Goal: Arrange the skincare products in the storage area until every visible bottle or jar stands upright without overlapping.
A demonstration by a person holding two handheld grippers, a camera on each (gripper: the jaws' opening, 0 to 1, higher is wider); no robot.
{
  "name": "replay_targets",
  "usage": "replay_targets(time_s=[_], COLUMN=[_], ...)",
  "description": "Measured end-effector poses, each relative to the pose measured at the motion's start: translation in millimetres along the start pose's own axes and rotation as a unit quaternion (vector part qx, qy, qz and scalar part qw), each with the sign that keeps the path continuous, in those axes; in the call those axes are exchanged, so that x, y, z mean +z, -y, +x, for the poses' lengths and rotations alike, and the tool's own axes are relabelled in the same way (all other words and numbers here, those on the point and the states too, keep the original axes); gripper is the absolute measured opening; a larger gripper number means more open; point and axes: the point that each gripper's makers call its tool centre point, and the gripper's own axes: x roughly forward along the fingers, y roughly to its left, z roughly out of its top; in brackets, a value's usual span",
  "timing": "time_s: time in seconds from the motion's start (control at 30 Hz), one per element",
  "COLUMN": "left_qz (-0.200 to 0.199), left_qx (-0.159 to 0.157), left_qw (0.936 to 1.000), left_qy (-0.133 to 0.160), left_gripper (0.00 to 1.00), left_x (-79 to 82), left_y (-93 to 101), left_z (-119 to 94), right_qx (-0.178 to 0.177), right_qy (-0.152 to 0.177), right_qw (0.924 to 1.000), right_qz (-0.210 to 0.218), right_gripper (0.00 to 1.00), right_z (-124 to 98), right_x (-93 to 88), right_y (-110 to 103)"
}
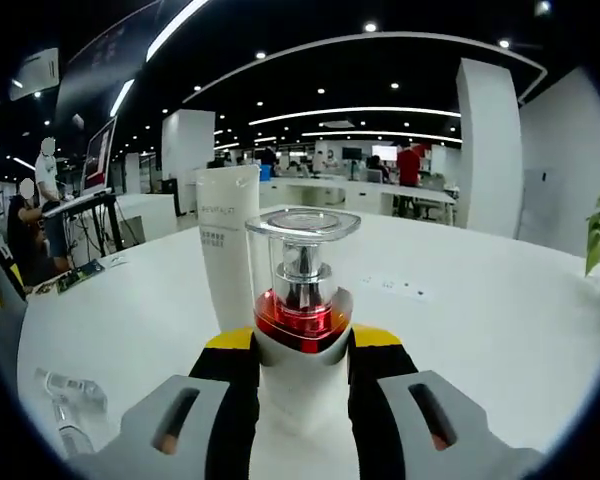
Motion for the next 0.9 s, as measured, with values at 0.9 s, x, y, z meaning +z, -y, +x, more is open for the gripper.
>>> replay_targets(time_s=[0.9], left_qz=[0.016], left_qx=[0.012], left_qw=[0.9997], left_qy=[0.016], left_gripper=[0.49], left_x=[5.7], left_y=[-2.2], left_z=[-3.2], right_qx=[-0.01], right_qy=[-0.032], right_qw=[0.9988], right_qz=[0.035], right_gripper=[0.39], right_z=[-0.5], right_x=[-3.0], right_y=[-1.9])
